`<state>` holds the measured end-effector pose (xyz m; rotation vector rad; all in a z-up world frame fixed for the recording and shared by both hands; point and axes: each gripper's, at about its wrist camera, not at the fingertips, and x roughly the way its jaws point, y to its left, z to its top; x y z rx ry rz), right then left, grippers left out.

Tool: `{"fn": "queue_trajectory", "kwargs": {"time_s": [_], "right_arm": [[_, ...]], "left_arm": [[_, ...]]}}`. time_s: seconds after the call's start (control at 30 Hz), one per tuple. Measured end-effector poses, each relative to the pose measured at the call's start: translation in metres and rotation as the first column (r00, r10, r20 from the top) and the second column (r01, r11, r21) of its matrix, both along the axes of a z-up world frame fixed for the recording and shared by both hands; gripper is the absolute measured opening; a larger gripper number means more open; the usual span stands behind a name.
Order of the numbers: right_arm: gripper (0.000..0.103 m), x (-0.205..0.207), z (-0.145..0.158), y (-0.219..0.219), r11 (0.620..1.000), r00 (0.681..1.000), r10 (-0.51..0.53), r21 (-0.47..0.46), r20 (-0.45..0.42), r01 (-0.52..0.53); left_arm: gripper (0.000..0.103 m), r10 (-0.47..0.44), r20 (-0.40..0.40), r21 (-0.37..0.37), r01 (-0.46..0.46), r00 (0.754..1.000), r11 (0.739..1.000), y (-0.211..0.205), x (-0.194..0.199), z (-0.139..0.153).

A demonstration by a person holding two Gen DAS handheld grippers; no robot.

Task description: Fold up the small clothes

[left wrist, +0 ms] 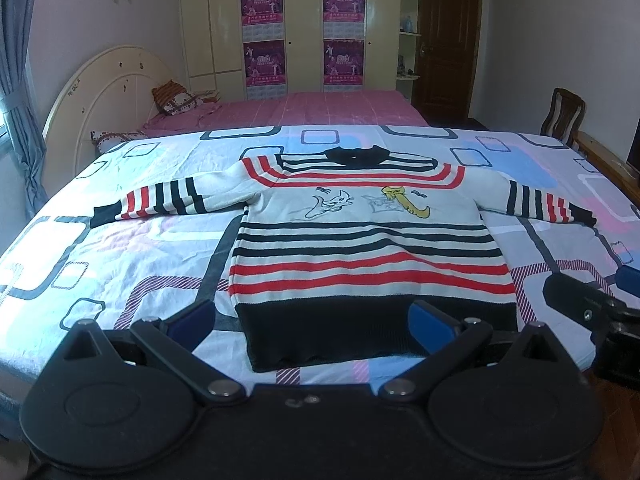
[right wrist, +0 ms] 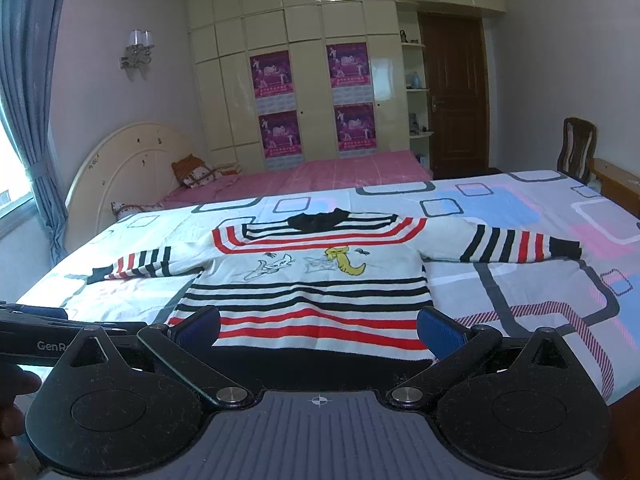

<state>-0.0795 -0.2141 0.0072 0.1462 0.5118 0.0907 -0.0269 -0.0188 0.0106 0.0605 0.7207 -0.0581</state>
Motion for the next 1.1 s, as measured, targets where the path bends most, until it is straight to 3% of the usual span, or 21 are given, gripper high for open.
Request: {"fn": "queue_trajectory", "kwargs": {"time_s": [1.1], "right_arm": [[0.103, 0.0015, -0.0014, -0.0008, 1.000, 1.000, -0.017, -0.005, -0.003, 0.017]], "left_arm": [[0.103, 0.004, 0.008, -0.001, -0.004, 1.000, 1.000, 0.0058, -0.0047, 0.0019]]}}
